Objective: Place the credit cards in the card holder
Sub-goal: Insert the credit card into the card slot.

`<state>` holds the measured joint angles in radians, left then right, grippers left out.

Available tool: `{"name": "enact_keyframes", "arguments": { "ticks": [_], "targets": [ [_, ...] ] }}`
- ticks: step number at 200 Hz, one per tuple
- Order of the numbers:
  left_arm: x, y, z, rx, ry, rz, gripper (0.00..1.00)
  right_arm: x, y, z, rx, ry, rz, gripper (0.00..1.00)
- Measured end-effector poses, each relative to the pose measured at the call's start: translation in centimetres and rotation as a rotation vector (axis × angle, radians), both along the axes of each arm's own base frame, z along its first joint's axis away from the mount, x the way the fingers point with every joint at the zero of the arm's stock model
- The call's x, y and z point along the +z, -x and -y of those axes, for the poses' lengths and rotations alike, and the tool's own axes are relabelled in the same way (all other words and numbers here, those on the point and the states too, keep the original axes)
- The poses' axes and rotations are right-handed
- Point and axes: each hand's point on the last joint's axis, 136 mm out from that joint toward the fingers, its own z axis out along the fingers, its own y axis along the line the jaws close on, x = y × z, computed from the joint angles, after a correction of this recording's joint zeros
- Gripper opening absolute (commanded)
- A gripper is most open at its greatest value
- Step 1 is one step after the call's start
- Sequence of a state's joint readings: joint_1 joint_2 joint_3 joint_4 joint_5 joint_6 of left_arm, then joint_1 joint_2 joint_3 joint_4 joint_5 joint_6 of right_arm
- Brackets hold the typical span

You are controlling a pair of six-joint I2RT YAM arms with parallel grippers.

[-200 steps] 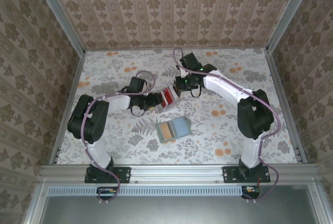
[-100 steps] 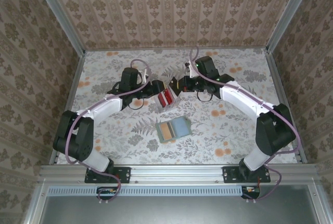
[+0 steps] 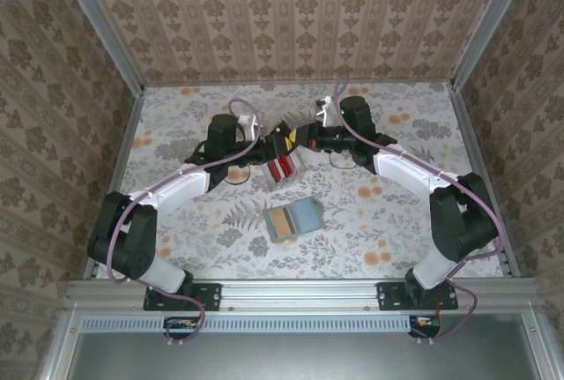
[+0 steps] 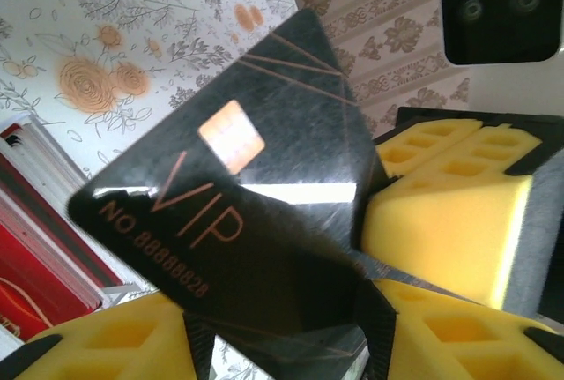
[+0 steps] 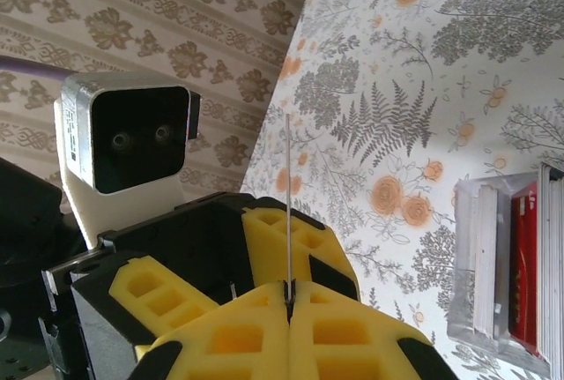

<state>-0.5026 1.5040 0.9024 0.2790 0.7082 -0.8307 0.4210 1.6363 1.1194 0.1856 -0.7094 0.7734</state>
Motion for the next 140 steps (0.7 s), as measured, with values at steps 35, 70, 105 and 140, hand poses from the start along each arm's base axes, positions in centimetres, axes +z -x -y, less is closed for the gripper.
{"name": "enact_keyframes", "arguments": {
  "ticks": [35, 70, 105, 140],
  "targets": [
    [0.3, -0.2, -0.1, 0.010, 0.022, -0.018, 0.37, -0.3, 0.0, 0.0, -0.004, -0.028, -0.008, 0.05],
    [-0.1, -0.2, -0.7, 0.031, 0.039, -0.050, 0.19, -0.9, 0.2, 0.1, -0.007, -0.035, -0.009, 0.06],
    [0.7, 0.1, -0.9, 0.028, 0.066, -0.042, 0.00, -1.3, 0.2, 0.3, -0.014, -0.035, -0.025, 0.19],
    [1.4, 0.1, -0.9, 0.024, 0.077, -0.017, 0.00, -2.0, 0.2, 0.7, -0.019, -0.004, -0.035, 0.36]
  ]
}}
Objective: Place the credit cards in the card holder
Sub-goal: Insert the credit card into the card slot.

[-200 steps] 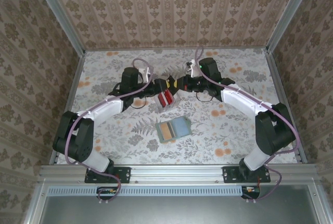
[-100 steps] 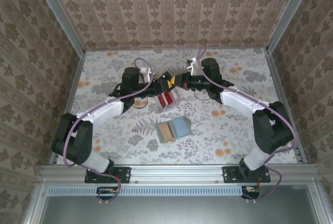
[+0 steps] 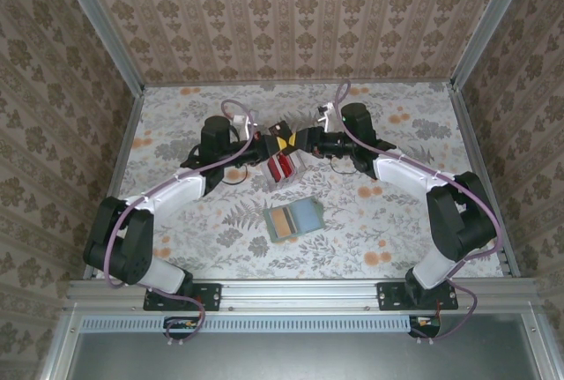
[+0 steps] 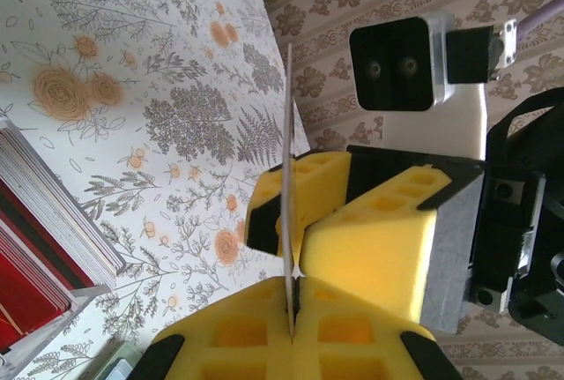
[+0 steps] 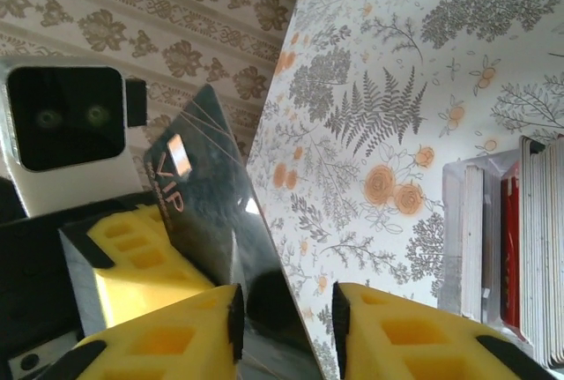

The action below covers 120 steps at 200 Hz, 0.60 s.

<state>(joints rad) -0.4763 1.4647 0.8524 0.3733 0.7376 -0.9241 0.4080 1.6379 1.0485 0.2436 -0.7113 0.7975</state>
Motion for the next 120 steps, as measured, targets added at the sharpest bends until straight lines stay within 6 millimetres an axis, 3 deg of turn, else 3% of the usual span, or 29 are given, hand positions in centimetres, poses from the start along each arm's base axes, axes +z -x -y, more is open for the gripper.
{"name": "enact_keyframes", "arguments": {
  "ticks": [25, 69, 120],
  "targets": [
    [-0.2, 0.4, 0.1, -0.025, -0.009, 0.000, 0.00, -0.1, -0.3, 0.8, 0.003, 0.040, -0.010, 0.36],
    [-0.1, 2.0, 0.5, -0.121, -0.008, -0.010, 0.00, 2.3, -1.3, 1.5, 0.071, 0.038, 0.017, 0.36],
    [0.1, 2.7, 0.8, -0.173, 0.002, -0.018, 0.00, 0.8, 0.3, 0.9, 0.175, 0.043, -0.051, 0.35]
  ]
}}
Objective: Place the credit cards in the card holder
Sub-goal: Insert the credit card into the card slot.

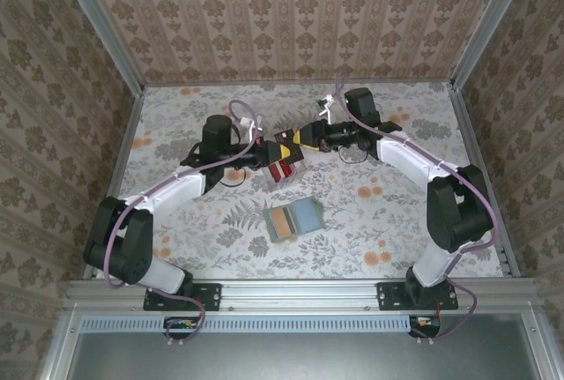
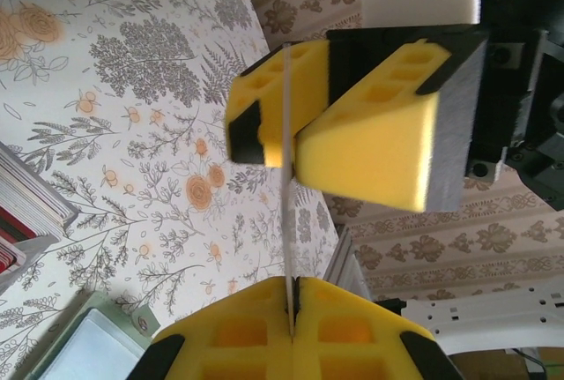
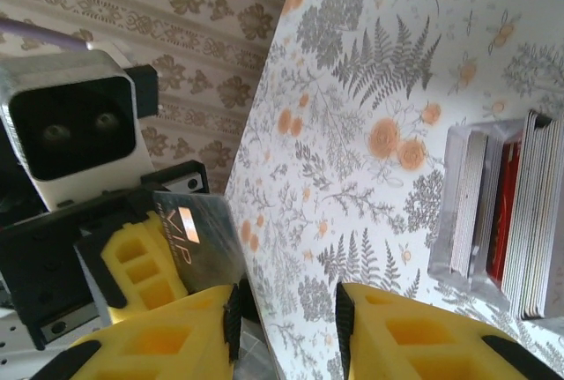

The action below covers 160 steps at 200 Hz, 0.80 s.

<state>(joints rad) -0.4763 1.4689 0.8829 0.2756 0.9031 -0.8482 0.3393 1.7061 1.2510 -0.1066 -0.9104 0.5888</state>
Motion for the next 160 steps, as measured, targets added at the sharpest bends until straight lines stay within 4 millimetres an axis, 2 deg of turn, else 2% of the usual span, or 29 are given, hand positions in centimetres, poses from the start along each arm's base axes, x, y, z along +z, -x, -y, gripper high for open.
{"name": "enact_keyframes", "arguments": {
  "ticks": [19, 60, 82, 87, 118, 139, 160],
  "targets": [
    [-0.1, 0.0, 0.2, -0.012, -0.001, -0.007, 0.00, 0.0, 0.4, -0.2, 0.022, -0.006, -0.003, 0.30],
    [-0.5, 0.0, 0.3, -0.025, -0.003, -0.022, 0.00, 0.2, 0.9, -0.6, 0.053, -0.020, -0.001, 0.08],
    [-0.8, -0.1, 0.2, -0.021, -0.010, -0.027, 0.34, 0.4, 1.1, -0.6, 0.064, -0.032, -0.003, 0.03],
    [-0.8, -0.1, 0.2, -0.020, -0.012, -0.025, 0.39, 0.4, 1.2, -0.6, 0.068, -0.035, -0.003, 0.03],
    [-1.2, -0.7, -0.3, 0.011, -0.023, -0.035, 0.44, -0.5, 1.9, -0.7, 0.074, -0.028, -0.022, 0.03],
    [-2.2, -1.8, -2.1, 0.078, -0.039, -0.046, 0.44, -2.0, 3.1, -0.1, 0.068, -0.004, -0.055, 0.03],
    [-3.9, -1.6, -3.7, 0.127, -0.069, -0.082, 0.43, -4.1, 4.5, 0.5, 0.057, 0.040, -0.091, 0.03]
  ]
}}
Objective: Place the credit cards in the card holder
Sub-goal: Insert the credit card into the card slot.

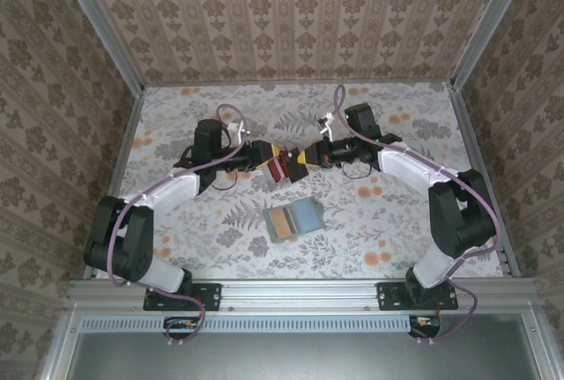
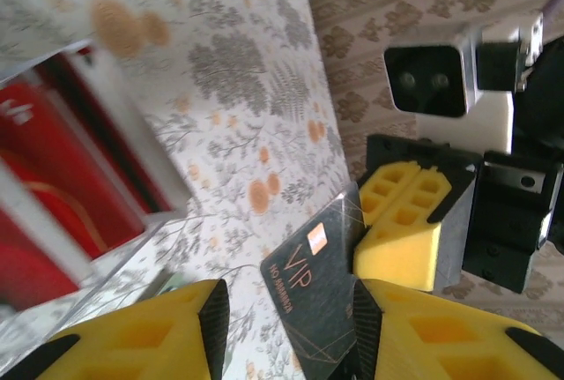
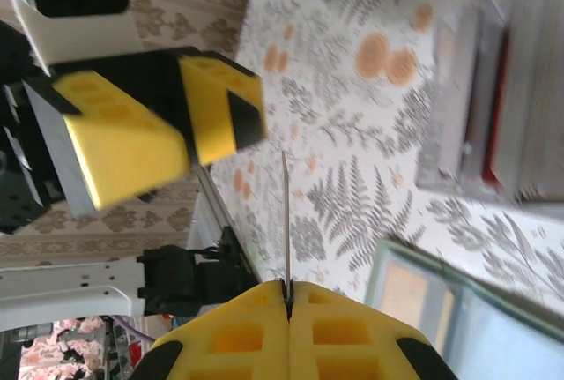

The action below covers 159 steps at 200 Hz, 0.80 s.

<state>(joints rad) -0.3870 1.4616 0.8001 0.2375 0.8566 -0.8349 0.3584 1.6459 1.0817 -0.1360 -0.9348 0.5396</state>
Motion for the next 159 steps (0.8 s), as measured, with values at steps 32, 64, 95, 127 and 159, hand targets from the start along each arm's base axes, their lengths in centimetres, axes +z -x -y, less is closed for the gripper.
{"name": "enact_keyframes", "arguments": {
  "ticks": [32, 64, 95, 127, 159],
  "targets": [
    [-2.5, 2.4, -1.5, 0.017, -0.059, -0.035, 0.41, -4.3, 4.0, 0.4, -0.004, 0.109, -0.044, 0.03],
    [-4.9, 5.2, -3.3, 0.043, -0.137, -0.067, 0.40, -8.2, 7.5, 0.4, 0.020, 0.195, -0.091, 0.03],
    [-7.3, 7.5, -5.3, 0.095, -0.221, -0.097, 0.38, -10.5, 9.1, 0.7, 0.023, 0.245, -0.107, 0.03],
    [-9.6, 9.6, -6.4, 0.112, -0.295, -0.147, 0.38, -11.0, 8.6, 0.6, 0.013, 0.243, -0.085, 0.03],
    [-10.8, 10.7, -5.8, 0.083, -0.347, -0.165, 0.38, -11.4, 8.3, 0.5, 0.009, 0.242, -0.079, 0.03]
  ]
}}
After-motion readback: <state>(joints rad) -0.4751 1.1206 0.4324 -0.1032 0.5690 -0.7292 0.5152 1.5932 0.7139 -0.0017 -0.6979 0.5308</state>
